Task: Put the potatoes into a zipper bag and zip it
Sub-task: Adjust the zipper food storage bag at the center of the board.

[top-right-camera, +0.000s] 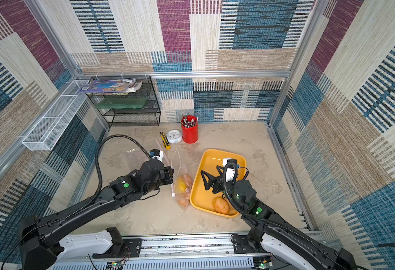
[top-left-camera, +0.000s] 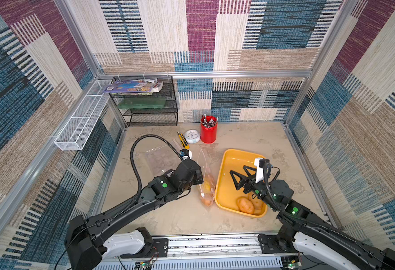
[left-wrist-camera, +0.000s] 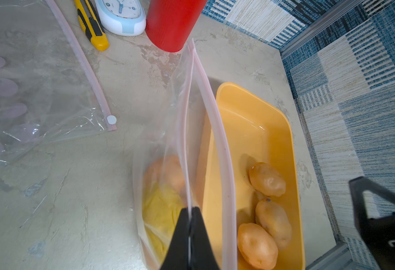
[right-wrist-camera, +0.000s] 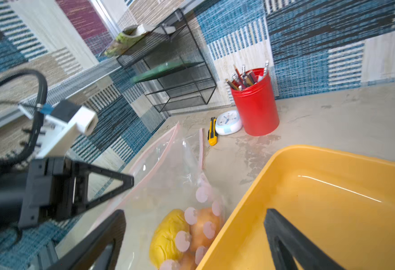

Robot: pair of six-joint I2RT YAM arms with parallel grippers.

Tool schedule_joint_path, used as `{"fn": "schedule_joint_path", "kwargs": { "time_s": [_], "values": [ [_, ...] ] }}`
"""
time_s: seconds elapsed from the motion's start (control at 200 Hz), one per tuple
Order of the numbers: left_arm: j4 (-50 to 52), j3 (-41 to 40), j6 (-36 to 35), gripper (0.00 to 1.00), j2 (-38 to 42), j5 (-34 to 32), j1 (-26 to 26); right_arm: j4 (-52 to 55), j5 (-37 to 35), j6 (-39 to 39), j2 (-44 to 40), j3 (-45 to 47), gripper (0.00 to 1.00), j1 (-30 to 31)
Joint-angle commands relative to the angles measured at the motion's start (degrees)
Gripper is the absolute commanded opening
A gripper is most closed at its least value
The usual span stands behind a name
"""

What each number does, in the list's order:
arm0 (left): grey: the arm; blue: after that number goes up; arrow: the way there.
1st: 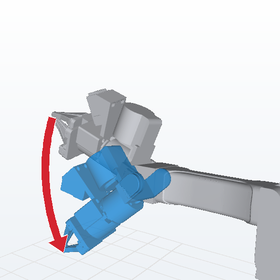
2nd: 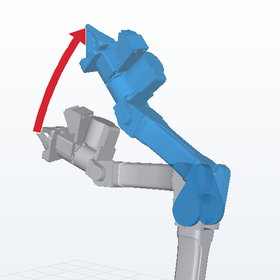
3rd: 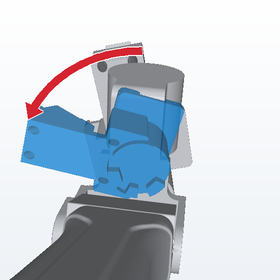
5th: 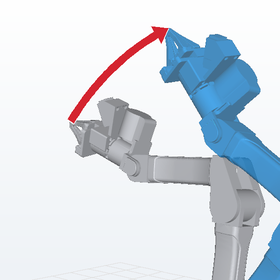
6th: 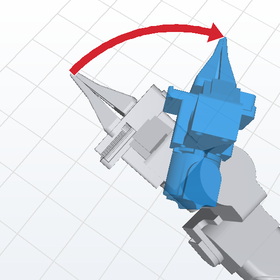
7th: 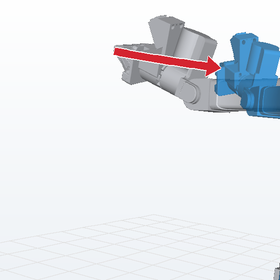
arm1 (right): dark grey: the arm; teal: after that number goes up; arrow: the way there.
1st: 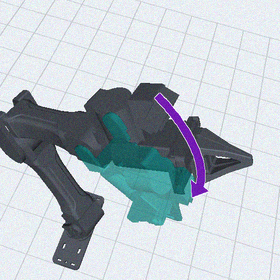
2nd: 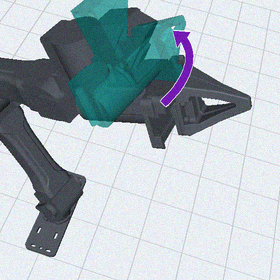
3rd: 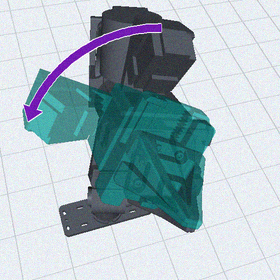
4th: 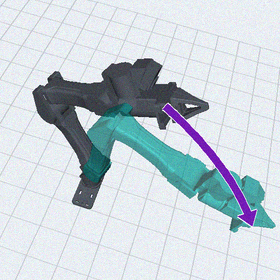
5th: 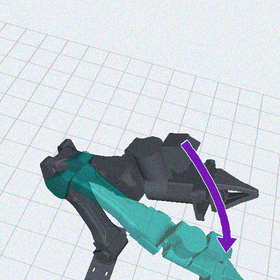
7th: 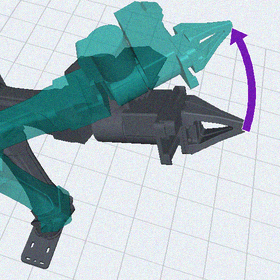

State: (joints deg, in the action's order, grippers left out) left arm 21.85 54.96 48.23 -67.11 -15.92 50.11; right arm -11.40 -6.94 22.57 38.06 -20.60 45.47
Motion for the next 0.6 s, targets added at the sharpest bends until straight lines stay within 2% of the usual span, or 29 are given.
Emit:
{"fn": "schedule_joint_path", "kwargs": {
  "time_s": [0.0, 0.195, 0.235, 0.356, 0.591],
  "values": [
    [-0.49, 0.07, 0.81, 0.0, -0.21, 0.31, -0.34, -9.68, 2.91, -7.1, 1.36, 3.2, 0.96, 2.37],
    [-0.06, 0.32, 0.61, 0.0, 0.25, 0.45, -0.81, -14.75, -2.46, -14.85, 6.42, 3.96, 0.98, 13.78],
    [0.08, 0.32, 0.51, 0.0, 0.44, 0.43, -0.83, -15.88, -4.33, -16.29, 7.41, 3.99, 1.0, 17.96],
    [-0.14, -0.02, 0.52, 0.0, 1.43, 0.27, -0.92, -19.86, -10.79, -19.03, 10.56, 5.01, 0.94, 24.9],
    [-0.15, -0.03, 0.51, 0.0, 2.03, 0.28, -0.91, -23.58, -17.4, -21.3, 15.67, 5.22, 0.81, 30.34]
  ]
}}
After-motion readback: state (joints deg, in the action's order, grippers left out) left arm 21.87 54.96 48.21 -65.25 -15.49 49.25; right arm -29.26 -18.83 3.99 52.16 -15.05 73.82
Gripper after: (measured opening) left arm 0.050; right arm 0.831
